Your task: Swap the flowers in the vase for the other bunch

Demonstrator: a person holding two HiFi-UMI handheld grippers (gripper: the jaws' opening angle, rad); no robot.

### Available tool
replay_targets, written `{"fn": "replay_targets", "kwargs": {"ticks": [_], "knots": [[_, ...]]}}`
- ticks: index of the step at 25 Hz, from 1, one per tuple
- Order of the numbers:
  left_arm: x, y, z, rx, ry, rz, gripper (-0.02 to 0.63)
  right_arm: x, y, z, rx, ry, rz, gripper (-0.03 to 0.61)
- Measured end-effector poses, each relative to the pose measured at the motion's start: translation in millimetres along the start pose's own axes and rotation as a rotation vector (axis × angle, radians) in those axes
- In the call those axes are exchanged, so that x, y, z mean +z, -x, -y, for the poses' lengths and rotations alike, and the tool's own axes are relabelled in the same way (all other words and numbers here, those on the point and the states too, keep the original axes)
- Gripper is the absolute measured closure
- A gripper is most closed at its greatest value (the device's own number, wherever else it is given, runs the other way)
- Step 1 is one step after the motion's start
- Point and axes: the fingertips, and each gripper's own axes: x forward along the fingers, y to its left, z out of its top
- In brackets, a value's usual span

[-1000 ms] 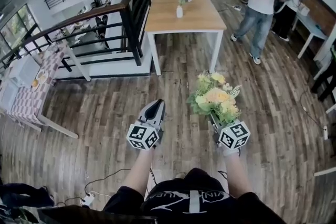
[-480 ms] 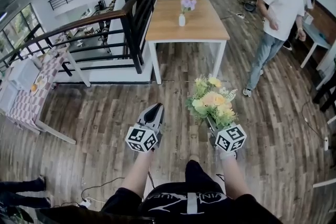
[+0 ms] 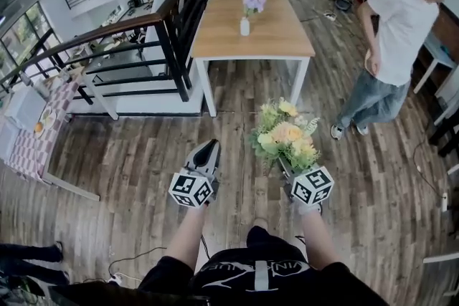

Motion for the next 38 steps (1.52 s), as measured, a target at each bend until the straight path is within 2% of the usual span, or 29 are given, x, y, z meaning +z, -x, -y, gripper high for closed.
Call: {"fn": "replay_targets", "kwargs": {"ticks": [16, 24, 31, 38], "knots": [[-13.9, -104.7, -23.8, 0.039, 0.014, 0.005, 0.588, 9.8, -52.2, 97.7, 0.045, -0.012, -0.013, 0.52], [-26.0, -132.2, -15.7, 0.035, 0.013, -0.004, 0.588, 6.1, -54.9, 127.4, 0.051, -0.034, -0.007, 0.52], [-28.2, -153.8, -26.7, 0.042, 0.019, -0.013, 0.588, 7.7, -67.9, 145.4, 0.053, -0.048, -0.005, 0.52], [-36.9, -199.4, -49.2, 0.019, 0.031, -0.019, 0.588, 10.2, -101.1, 179.7, 0.043, -0.053, 0.0, 0.52]]}}
